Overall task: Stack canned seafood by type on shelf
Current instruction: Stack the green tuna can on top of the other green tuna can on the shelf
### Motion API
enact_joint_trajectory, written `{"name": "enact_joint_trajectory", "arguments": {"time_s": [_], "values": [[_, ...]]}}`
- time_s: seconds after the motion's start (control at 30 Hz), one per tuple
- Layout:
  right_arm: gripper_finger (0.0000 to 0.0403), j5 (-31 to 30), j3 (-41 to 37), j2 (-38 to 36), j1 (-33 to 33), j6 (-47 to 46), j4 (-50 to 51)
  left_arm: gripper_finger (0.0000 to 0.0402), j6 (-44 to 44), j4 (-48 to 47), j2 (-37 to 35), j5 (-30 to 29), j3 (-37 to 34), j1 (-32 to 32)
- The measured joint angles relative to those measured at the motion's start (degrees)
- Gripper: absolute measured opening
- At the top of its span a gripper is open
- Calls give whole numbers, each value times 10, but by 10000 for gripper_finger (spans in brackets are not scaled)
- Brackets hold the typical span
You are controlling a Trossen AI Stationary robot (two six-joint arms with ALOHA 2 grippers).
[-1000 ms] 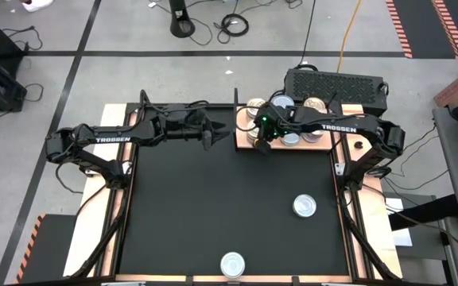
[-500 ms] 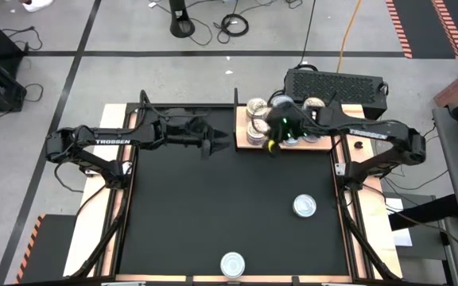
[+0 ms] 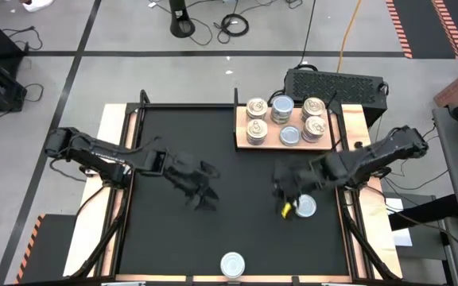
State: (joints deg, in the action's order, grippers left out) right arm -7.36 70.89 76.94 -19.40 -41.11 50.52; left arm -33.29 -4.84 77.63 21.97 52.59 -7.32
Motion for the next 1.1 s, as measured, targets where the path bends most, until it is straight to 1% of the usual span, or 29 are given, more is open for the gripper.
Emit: {"name": "enact_joint_trajectory", "arguments": {"time_s": [0.13,0.23,0.37,0.5,0.6,0.8,0.97,1.1], "values": [[0,-1,0,23,-72,-5,-48,276,-57,8,18,-37,0,-54],[0,-1,0,45,-119,-4,-104,276,-100,46,49,-63,3,-102],[0,-32,0,87,-178,-28,-186,276,-128,46,119,-106,50,-161],[0,-55,1,139,-226,-63,-249,276,-127,4,192,-150,115,-197],[0,-78,1,179,-255,-101,-263,276,-113,-25,234,-179,147,-213],[0,-80,1,237,-287,-181,-293,276,-113,-31,296,-236,171,-229],[0,-86,1,259,-298,-218,-313,276,-113,-30,334,-276,197,-231],[0,-93,1,260,-304,-228,-318,276,-114,-28,360,-276,209,-232]]}}
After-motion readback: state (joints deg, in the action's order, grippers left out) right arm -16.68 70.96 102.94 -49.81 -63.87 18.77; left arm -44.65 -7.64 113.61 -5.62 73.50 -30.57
